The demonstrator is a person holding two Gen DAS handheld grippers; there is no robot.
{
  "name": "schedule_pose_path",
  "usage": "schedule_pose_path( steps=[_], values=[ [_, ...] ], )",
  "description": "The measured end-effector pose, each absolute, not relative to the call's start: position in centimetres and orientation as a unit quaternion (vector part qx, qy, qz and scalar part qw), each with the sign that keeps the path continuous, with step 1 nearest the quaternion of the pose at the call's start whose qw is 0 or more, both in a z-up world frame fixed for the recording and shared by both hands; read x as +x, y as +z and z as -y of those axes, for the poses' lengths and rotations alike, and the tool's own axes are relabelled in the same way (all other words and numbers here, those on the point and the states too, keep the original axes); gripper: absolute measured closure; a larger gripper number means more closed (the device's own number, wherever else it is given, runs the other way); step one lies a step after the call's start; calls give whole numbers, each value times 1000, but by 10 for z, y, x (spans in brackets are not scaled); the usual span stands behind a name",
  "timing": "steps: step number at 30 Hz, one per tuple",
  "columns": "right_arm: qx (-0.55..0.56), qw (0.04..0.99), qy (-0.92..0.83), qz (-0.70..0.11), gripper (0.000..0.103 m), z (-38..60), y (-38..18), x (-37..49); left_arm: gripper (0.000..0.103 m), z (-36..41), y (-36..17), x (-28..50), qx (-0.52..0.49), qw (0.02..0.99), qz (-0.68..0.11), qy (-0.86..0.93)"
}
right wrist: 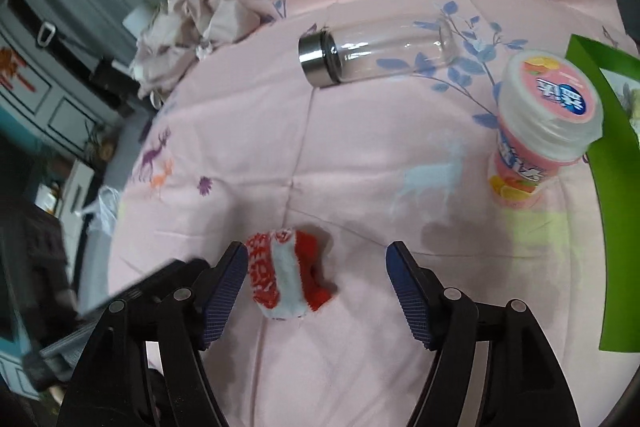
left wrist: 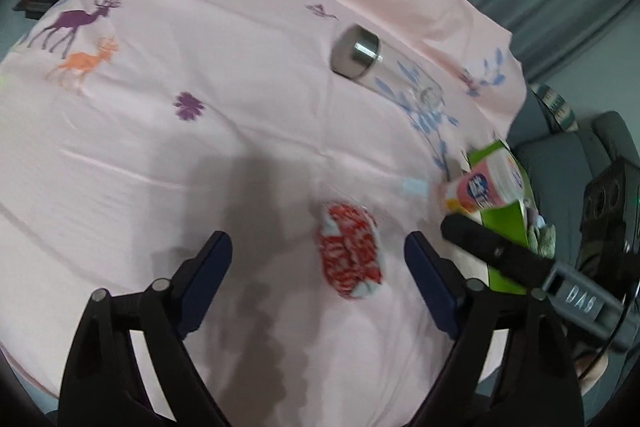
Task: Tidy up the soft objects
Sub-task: 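Grasp the red-white sock with the right gripper and lift, then carry the red-white sock into the green box and lower it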
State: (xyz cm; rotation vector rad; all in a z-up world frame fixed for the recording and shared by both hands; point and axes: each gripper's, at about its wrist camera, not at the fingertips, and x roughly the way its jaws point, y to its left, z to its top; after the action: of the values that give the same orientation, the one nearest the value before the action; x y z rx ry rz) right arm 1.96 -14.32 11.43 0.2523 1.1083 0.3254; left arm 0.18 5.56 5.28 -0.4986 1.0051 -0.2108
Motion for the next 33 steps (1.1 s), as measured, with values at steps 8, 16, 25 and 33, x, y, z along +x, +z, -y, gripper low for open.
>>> schedule_pose_path(
  steps=[8, 16, 25, 33],
  values=[
    [149, 812, 188, -531, 46, 133, 100, 22, 49, -34, 34, 7, -228, 830, -494, -122],
    [163, 772, 193, -583, 60, 120, 60, 36, 63, -20, 14, 15, -226, 817, -513, -134],
    [208, 743, 223, -595, 63, 123, 47, 40, 69, -18, 15, 14, -218, 825, -504, -134],
    [172, 810, 265, -494, 63, 117, 101, 20, 71, -14, 58, -5, -187, 883, -402, -151]
  ],
)
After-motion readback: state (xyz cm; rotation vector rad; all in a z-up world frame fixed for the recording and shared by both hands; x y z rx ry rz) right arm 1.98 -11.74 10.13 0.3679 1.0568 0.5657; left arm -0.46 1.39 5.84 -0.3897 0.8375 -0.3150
